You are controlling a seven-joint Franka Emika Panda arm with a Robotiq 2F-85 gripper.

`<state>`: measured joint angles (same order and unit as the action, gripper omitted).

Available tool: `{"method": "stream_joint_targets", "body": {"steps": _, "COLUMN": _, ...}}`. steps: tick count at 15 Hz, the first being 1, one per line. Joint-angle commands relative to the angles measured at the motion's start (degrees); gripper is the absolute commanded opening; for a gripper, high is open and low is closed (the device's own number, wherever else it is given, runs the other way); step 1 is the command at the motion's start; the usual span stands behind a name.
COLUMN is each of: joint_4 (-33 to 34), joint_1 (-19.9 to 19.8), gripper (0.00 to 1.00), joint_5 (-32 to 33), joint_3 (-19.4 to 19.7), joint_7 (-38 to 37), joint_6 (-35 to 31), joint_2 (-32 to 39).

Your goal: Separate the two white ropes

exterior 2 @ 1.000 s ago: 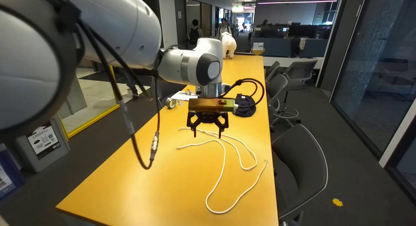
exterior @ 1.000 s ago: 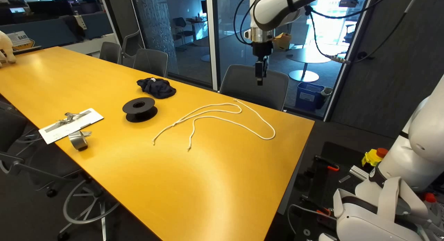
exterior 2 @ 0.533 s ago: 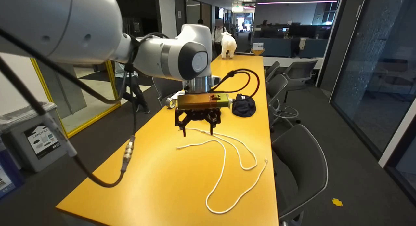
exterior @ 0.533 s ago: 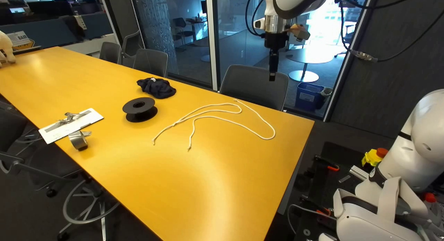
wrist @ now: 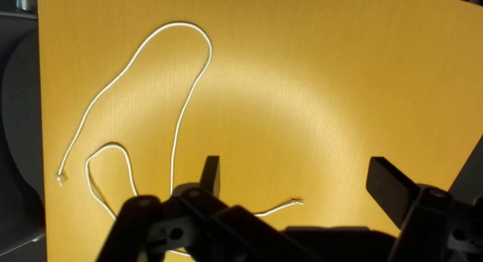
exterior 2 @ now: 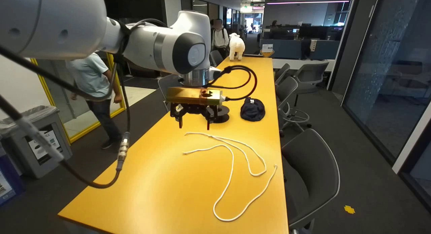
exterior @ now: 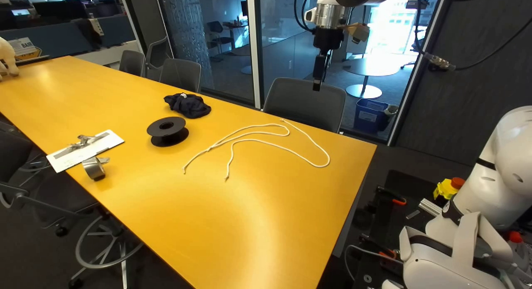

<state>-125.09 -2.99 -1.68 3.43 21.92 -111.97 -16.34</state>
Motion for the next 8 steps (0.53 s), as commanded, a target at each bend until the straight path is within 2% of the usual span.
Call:
{"method": "stream_joint_targets", "body": {"steps": 1, "joint_4": -1.5, "joint_1": 0.8, "gripper": 1.0, "joint_5": 0.3, "joint_3": -0.2, "joint_7": -6.3, "joint_6": 0.4, "joint_2": -2.5}}
{"method": "stream_joint_targets", "body": {"steps": 8, "joint_4": -3.4, "joint_1": 0.7, "gripper": 1.0, "joint_5": 0.6, "joint_3": -0.1, "joint_7": -11.3, "joint_6": 1.0, "joint_2": -4.2}}
